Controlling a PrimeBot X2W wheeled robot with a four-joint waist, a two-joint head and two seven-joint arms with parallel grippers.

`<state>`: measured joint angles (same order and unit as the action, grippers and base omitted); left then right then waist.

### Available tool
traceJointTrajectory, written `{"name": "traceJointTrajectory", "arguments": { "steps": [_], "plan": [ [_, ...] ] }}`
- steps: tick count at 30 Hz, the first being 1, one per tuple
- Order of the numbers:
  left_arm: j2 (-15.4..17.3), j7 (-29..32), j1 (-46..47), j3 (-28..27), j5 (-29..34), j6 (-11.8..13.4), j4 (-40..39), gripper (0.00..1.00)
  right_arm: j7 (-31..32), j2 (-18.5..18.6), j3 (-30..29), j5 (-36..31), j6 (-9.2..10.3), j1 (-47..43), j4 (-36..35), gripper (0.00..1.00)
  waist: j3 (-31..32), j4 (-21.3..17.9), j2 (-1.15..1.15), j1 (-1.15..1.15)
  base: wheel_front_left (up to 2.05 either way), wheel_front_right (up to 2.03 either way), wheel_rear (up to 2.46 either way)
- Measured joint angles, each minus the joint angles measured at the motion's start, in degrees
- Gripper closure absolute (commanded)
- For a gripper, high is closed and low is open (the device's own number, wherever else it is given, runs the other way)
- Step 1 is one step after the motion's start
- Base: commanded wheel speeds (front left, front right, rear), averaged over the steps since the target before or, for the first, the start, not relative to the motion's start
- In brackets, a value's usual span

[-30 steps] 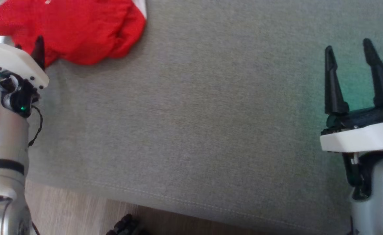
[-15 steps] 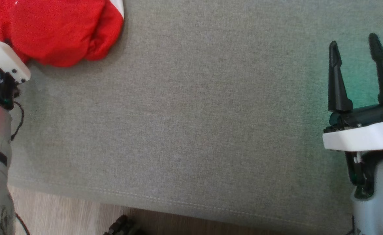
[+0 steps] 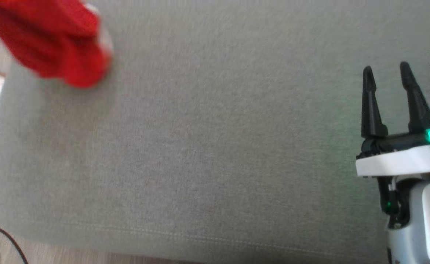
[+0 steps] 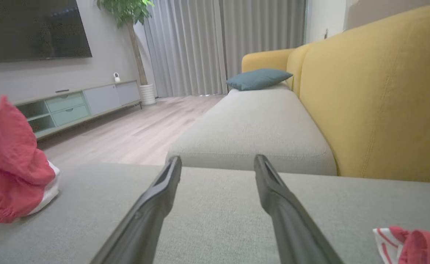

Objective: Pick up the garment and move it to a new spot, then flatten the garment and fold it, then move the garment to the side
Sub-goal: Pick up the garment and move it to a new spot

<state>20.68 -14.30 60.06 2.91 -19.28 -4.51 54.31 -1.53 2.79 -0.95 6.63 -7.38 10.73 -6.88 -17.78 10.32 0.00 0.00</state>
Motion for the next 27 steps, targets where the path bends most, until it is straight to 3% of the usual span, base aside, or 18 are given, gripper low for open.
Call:
{"name": "traceJointTrajectory", "arguments": {
  "steps": [3,8,15,27],
  "plan": [
    [0.99,-0.25,-1.58,0.52,2.32,0.1,-8.22,1.0,-1.08,-0.01,-0.08,1.14,0.0,-1.42,1.27,0.0,3.25,-1.0,0.0,0.0,0.0,0.0,0.0],
    [2.26,0.03,-7.91,8.66,9.33,-0.58,-17.36,1.0,-1.66,-0.04,0.07,1.96,0.0,-3.48,2.45,0.0,7.22,-3.43,0.0,0.0,0.0,0.0,0.0],
    [0.64,8.56,-17.14,18.03,11.02,-2.16,-24.65,1.0,-1.68,-0.04,0.53,2.21,0.0,-3.41,2.34,0.0,8.93,-9.05,0.0,0.0,0.0,0.0,0.0],
    [-9.32,9.82,-20.25,24.17,8.95,-1.57,-24.38,1.0,-3.55,-0.07,5.23,4.28,0.0,-2.98,1.87,0.0,6.2,-20.65,0.0,0.0,0.0,0.0,0.0]
  ]
}}
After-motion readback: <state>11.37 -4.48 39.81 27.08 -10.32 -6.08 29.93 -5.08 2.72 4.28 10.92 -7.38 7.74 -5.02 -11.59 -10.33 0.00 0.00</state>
